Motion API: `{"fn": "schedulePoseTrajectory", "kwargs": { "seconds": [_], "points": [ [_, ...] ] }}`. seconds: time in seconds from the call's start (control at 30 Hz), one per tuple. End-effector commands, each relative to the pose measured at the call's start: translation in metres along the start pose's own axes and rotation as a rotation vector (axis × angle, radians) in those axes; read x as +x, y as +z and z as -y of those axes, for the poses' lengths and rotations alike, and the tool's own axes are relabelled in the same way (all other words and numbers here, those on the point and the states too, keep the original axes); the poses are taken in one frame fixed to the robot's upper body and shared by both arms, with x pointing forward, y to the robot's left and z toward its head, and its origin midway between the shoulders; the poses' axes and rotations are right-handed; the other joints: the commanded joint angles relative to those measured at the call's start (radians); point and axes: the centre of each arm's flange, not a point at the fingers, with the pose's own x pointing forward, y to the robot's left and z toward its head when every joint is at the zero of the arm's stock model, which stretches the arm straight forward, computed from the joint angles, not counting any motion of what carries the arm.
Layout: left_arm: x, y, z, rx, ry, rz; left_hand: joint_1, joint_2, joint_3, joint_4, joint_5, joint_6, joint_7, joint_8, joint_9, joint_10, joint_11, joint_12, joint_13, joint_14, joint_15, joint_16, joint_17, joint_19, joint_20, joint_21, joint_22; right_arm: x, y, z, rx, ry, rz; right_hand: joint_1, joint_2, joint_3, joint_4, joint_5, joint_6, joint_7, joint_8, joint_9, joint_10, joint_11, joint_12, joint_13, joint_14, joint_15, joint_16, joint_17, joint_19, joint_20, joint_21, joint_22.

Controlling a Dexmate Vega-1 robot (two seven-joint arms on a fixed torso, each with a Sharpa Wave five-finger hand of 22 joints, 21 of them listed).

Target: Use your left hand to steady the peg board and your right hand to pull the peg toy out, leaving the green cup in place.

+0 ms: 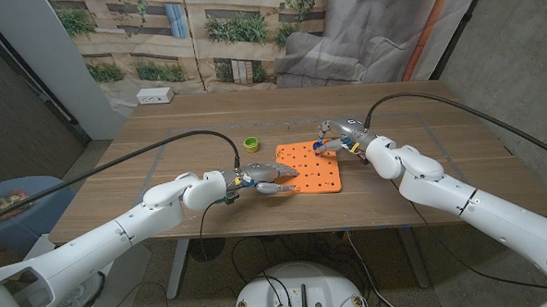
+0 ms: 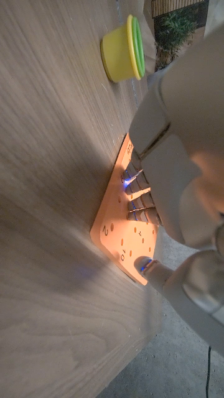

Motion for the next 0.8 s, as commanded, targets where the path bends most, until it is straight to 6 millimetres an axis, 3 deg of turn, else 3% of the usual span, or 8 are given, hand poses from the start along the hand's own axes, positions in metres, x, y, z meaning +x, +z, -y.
{"fn": "schedulePoseTrajectory", "kwargs": {
  "seconds": [0.03,0.8],
  "points": [
    [0.000,-0.001,0.004,-0.004,-0.039,0.000,0.003,0.071,0.002,-0.003,0.000,0.011,-0.001,0.005,0.004,0.033,0.016,0.007,0.009,0.024,-0.069,0.009,0.010,0.013,-0.154,0.004,0.002,-0.001,0.000,0.005,0.017,-0.009,0.007,0.036,0.040,-0.007,0.000,0.009,0.102,-0.095,0.042,0.018,0.010,0.001,-0.003,0.003,-0.003,-0.062,0.004,0.006,0.004,0.004,0.000,0.003],
    [0.000,-0.001,0.005,-0.004,-0.037,-0.003,0.002,0.072,0.006,-0.006,-0.001,0.011,-0.001,0.005,0.004,0.032,0.016,0.006,0.009,0.025,-0.069,0.008,0.010,0.013,-0.154,0.003,0.002,-0.005,-0.001,0.020,0.033,-0.027,0.006,0.034,0.038,-0.015,-0.003,0.009,0.090,-0.095,0.032,0.013,0.005,0.005,-0.009,0.003,-0.012,-0.052,0.001,0.007,0.001,0.008,-0.003,0.003]
  ]
}}
